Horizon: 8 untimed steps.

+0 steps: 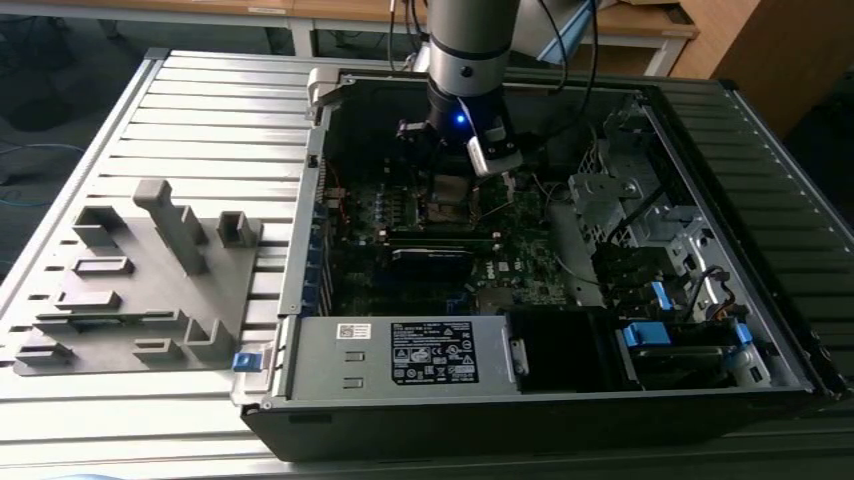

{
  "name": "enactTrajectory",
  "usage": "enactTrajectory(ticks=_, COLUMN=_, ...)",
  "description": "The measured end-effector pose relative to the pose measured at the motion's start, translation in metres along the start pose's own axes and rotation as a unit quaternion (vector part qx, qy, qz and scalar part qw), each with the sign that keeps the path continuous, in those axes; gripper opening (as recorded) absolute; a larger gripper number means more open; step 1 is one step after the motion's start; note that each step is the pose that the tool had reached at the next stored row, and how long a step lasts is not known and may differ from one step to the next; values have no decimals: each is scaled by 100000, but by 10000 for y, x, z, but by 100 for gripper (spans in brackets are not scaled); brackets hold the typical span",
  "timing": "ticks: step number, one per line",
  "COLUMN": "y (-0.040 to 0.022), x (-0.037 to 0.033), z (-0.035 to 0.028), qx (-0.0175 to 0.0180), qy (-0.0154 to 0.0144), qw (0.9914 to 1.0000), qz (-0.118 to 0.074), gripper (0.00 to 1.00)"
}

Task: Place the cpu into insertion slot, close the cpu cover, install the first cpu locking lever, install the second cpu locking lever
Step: 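Place the cpu into insertion slot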

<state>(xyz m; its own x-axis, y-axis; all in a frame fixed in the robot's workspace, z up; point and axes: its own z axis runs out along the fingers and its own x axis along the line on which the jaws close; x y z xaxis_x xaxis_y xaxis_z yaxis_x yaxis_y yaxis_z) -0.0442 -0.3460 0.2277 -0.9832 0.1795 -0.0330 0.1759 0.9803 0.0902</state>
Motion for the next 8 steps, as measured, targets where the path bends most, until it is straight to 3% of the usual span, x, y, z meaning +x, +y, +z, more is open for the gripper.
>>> enactTrajectory(ticks=4, y=-1, x=0, z=9, qx=123, qy=-331, qw=99932, qz=3665, gripper=54)
enactTrajectory(ticks=8, y=-2, x=1, z=17, qx=246, qy=-656, qw=99732, qz=7284, gripper=54)
